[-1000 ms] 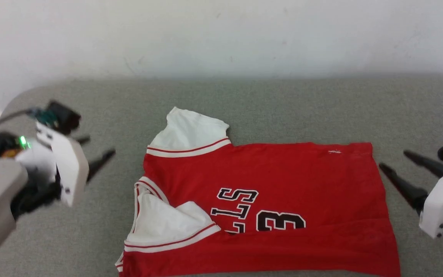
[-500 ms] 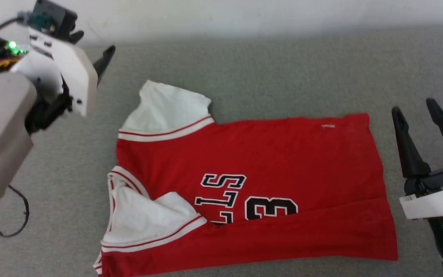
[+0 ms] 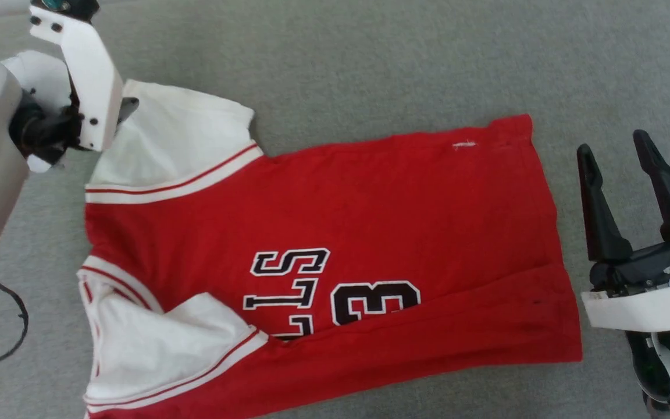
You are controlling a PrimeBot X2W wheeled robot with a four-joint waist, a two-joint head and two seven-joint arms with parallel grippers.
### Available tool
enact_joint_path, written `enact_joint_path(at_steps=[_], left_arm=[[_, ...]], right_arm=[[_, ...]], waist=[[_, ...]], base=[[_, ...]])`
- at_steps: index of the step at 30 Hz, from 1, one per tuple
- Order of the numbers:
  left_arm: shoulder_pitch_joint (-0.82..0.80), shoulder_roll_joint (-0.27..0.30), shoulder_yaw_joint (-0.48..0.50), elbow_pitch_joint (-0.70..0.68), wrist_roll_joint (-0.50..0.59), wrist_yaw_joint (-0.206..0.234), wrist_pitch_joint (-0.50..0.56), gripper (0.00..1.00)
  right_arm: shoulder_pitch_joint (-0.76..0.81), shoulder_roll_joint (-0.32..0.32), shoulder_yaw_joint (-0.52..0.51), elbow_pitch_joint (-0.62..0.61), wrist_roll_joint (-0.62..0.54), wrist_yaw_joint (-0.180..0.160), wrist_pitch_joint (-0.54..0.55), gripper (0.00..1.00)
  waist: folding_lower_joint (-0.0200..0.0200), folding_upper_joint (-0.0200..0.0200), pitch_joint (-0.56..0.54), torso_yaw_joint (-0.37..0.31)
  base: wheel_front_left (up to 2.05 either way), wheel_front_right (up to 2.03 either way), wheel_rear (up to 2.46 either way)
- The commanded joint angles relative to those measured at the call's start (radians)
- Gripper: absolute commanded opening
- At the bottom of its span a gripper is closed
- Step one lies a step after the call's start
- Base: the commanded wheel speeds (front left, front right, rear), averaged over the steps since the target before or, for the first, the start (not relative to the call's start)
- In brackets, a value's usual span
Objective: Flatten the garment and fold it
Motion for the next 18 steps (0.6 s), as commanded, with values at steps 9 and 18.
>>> enact_joint_path(at_steps=[9, 18], left_arm=[[-0.042, 0.015, -0.052, 0.024, -0.031, -0.011, 0.203, 1.00], [-0.028, 0.035, -0.066, -0.028, -0.038, -0.015, 0.187, 0.00]], right_arm=[[-0.049, -0.004, 0.028, 0.050, -0.015, -0.001, -0.017, 1.00], [-0.099, -0.060, 0.040, 0.082, -0.011, -0.001, 0.005, 1.00]], waist=[[-0.0002, 0.0000, 0.108, -0.079], [-0.0002, 0.0000, 0.050, -0.054]], base=[[0.00, 0.00, 0.00], [0.00, 0.00, 0.00]])
